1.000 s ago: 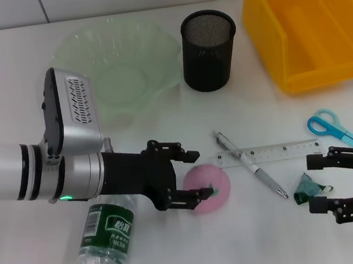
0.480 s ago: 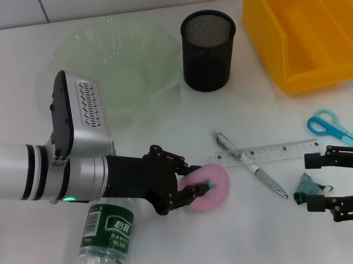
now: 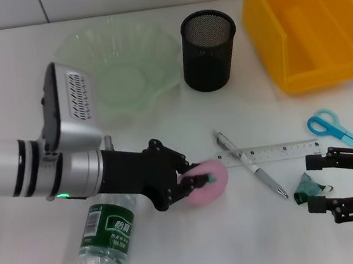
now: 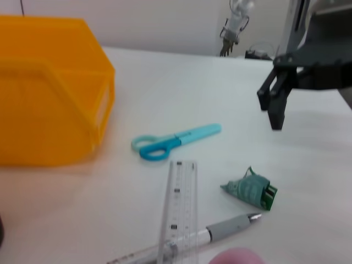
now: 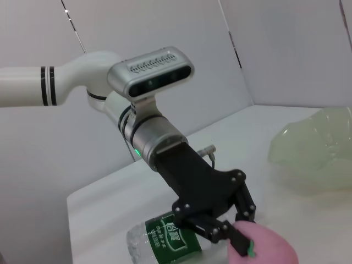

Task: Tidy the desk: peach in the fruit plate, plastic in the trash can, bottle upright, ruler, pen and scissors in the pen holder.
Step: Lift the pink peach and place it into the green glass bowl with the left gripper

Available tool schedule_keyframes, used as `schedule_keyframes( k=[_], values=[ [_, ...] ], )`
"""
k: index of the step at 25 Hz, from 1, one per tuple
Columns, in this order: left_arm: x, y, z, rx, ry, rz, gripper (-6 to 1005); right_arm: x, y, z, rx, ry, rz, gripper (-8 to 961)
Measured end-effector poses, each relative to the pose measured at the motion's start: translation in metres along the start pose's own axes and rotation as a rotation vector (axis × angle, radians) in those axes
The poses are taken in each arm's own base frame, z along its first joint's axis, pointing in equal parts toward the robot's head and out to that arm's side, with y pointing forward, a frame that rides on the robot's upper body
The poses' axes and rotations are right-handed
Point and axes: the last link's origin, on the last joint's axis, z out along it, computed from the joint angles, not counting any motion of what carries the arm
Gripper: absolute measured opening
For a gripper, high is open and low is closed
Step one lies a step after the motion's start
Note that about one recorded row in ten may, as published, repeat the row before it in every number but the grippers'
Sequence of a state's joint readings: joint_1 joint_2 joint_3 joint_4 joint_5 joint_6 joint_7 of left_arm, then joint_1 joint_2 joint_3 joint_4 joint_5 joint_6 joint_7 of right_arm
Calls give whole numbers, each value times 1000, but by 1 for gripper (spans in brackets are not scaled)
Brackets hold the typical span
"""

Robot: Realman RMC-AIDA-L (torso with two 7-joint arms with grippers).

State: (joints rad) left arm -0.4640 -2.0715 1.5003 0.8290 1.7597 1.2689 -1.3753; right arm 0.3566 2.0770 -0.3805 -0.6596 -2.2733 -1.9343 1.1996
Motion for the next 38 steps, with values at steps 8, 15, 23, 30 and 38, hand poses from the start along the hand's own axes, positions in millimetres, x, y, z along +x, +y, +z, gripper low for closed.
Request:
schedule_keyframes(
  k=[8,15,23,30,38],
  values=[
    [15,-10,-37,62,118,25,114,1,0,0,1,0,2,833],
    [27,-53,-70,376,279,-35,77,0,0,0,-1,0,-1,831],
    [7,-91,-68,595,218,-163,51,1,0,0,-1,-2,3,823],
    [1,-93,-58,630,170,-170,164,0,0,1,-2,-3,3,816],
    [-1,-92,-59,632,167,-168,406,0,-1,2,0,-2,3,809]
  ],
)
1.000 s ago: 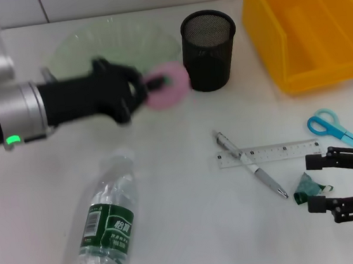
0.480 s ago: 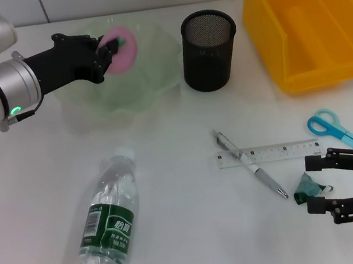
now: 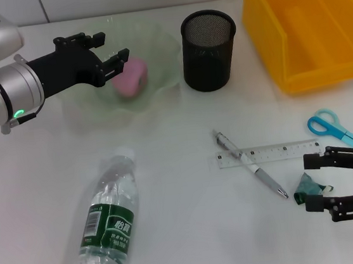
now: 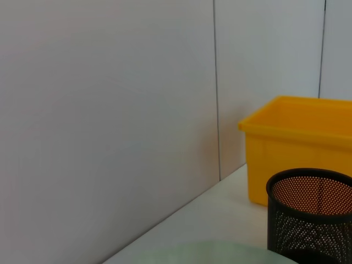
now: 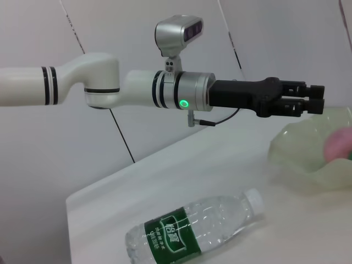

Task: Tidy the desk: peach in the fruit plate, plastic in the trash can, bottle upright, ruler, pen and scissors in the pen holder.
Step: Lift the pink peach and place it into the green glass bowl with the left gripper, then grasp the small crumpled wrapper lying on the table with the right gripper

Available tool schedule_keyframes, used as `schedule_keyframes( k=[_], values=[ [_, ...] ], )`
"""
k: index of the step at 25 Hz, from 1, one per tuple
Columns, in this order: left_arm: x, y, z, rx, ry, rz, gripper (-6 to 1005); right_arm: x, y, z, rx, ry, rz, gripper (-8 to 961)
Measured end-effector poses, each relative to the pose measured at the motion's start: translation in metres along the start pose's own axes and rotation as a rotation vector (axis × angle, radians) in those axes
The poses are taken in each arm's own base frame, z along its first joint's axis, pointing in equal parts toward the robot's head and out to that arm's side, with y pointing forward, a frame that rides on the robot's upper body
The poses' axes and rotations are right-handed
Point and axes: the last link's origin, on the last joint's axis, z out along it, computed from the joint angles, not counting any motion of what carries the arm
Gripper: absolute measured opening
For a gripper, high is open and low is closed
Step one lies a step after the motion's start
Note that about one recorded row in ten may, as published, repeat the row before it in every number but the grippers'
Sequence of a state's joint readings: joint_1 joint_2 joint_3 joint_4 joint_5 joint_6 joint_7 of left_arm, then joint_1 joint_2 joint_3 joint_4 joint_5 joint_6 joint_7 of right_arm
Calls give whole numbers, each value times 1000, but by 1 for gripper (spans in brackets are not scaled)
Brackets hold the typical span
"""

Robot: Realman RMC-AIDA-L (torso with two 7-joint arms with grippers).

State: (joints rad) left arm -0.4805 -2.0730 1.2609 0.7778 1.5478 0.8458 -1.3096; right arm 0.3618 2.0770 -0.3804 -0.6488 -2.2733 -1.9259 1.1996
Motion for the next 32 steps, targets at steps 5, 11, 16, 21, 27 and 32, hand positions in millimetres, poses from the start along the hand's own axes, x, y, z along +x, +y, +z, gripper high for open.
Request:
schedule_keyframes(
  k=[5,11,16,21,27,32],
  values=[
    [1,4,-5,-35,17,-14,634,-1,0,1,-3,-4,12,804],
    [10,35,-28,-249,123,-22,760,-24,-8,-18,54,-12,79,798],
    [5,60,-47,-390,219,-20,838,-51,-12,-36,101,43,113,793],
    [-13,87,-65,-526,294,-10,865,-85,-21,-50,204,103,128,788],
    [-28,103,-70,-590,283,-19,861,-125,-17,-52,273,208,125,782],
    [-36,113,-72,-622,266,-12,861,-153,-9,-30,349,442,138,778]
  ],
)
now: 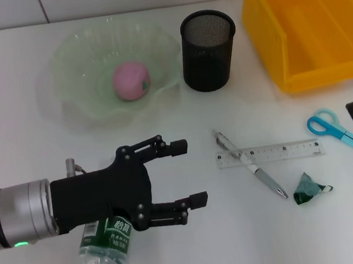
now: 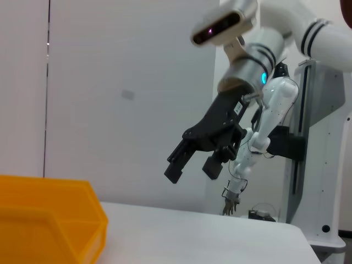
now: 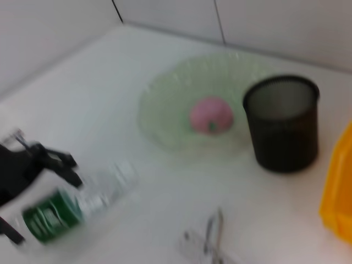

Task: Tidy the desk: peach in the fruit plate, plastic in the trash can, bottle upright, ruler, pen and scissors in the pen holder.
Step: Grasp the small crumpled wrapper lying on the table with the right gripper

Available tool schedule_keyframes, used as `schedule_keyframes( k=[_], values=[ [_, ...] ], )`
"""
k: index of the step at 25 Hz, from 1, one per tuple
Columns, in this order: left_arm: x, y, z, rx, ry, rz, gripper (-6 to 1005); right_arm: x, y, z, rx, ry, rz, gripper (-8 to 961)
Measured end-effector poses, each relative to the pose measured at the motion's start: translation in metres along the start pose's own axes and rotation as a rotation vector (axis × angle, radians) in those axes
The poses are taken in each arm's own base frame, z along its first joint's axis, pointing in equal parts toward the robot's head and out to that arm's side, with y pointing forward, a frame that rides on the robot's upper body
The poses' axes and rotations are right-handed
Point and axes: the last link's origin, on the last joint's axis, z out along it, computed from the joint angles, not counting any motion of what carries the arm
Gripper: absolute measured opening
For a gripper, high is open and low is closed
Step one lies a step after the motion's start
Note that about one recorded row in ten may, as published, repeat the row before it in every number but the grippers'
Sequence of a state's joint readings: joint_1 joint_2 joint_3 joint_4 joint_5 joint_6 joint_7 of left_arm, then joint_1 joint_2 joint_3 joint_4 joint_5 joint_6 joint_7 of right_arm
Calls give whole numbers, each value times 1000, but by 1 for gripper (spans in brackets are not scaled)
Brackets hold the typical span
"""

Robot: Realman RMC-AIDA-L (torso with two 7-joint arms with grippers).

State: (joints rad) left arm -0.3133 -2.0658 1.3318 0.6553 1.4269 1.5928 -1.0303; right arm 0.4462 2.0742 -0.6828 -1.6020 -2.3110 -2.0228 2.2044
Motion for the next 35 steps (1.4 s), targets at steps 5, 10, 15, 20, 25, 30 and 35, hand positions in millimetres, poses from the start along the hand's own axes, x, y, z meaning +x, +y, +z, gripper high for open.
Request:
schedule_keyframes(
  k=[5,10,15,20,25,30,35],
  values=[
    [-5,2,-1,9,-5,-25,861,-19,11,28,64,226,26,773],
    [-9,4,0,7,-6,-40,861,-23,23,68,81,359,-8,768],
    [-10,5,1,5,-6,-45,861,-15,31,106,61,452,-71,763],
    [-10,5,0,6,-8,-48,861,-6,34,127,65,516,-106,758],
    [-10,5,-1,9,-8,-47,861,0,34,138,93,567,-131,753],
    [-10,5,-1,11,-7,-46,861,2,34,143,88,569,-128,749],
    [-10,5,-1,11,-7,-44,861,5,30,149,86,575,-114,744]
  ],
)
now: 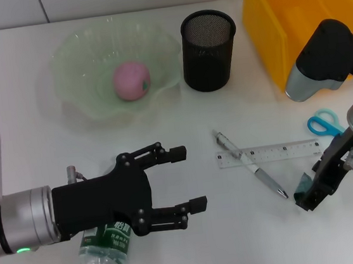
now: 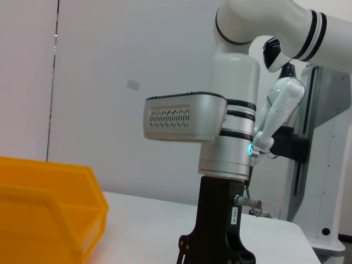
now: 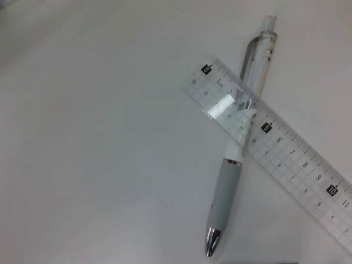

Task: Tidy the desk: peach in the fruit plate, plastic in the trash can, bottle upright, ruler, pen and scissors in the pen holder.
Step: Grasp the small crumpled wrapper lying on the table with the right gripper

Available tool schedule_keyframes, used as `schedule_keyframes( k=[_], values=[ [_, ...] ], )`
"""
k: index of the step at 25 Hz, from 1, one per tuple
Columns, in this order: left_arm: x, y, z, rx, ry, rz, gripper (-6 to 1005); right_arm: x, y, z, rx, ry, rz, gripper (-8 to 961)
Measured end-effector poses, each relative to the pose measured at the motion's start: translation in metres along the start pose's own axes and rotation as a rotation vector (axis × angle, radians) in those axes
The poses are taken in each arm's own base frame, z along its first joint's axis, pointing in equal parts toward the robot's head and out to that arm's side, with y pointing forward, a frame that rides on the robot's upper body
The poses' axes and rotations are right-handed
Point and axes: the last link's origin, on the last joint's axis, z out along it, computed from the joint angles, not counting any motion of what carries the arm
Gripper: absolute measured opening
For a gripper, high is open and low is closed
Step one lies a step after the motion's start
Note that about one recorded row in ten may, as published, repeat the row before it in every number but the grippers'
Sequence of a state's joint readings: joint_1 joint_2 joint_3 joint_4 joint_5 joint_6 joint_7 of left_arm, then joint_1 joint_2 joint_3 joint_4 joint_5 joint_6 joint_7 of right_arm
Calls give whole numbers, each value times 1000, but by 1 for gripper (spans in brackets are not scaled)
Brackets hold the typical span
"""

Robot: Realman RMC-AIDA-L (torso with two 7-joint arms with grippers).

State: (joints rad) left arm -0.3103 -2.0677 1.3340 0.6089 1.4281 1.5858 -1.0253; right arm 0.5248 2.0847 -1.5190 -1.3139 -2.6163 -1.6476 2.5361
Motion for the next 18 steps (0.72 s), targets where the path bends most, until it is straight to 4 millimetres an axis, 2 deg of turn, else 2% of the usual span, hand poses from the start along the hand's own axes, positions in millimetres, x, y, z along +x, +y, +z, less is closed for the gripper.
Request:
schedule_keyframes(
  k=[11,18],
  values=[
    [1,-1,0,0,1,3,861,-5,2,5,0,21,-18,733],
    [1,-1,1,-1,2,5,861,-6,10,5,-52,12,-26,672]
  ],
)
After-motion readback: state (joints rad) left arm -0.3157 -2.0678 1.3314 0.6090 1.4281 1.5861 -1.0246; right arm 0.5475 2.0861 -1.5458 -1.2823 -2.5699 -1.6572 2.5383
